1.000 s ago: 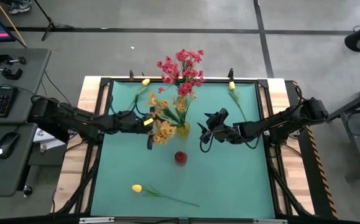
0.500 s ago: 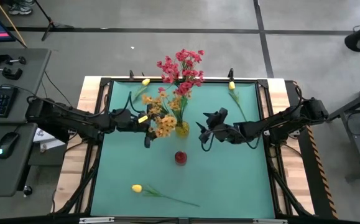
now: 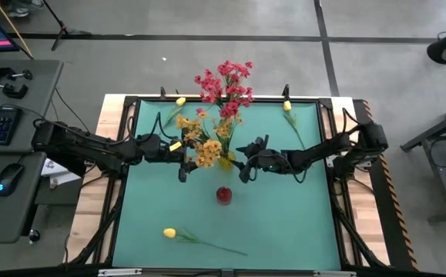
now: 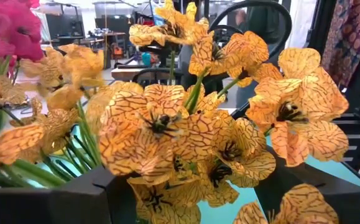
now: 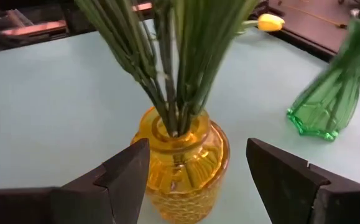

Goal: Sort flowers into vase by color
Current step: Put the yellow flowers into the yellow vase

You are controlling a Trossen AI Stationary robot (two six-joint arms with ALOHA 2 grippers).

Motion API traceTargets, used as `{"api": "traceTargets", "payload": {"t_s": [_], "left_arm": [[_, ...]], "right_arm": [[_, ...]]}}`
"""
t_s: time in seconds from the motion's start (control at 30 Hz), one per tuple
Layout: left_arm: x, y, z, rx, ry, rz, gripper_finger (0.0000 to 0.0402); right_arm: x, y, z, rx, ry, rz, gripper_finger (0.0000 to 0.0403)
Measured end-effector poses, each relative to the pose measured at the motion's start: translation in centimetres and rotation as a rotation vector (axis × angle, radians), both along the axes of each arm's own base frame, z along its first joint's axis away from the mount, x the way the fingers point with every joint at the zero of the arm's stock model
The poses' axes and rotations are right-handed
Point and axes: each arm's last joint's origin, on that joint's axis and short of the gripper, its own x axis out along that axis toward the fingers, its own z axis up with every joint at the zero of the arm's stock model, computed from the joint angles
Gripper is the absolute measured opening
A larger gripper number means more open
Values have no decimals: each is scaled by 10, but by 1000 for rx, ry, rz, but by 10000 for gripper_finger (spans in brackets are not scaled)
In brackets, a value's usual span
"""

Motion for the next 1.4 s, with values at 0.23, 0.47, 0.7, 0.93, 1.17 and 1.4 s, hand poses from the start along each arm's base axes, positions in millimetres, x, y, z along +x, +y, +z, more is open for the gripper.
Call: {"api": "traceTargets", "payload": {"t_s": [0.23, 0.47, 0.7, 0.93, 1.17, 1.4], "left_arm": [[0, 0, 0, 0, 0, 0, 251], [0, 0, 0, -3, 0, 0, 251], [0, 0, 1, -3, -7, 0, 251], [0, 0, 1, -12, -6, 0, 251], [0, 0, 1, -22, -5, 0, 251], [0, 0, 1, -21, -7, 0, 251]], "right_arm": [[0, -1, 1, -28, 5, 13, 259], [3, -1, -7, -26, 26, 7, 259], [29, -3, -14, -71, 57, 69, 259], [48, -2, -12, -111, 104, 89, 259], [49, -3, -15, -69, 149, 47, 258], [48, -3, -16, -69, 158, 19, 183]]}}
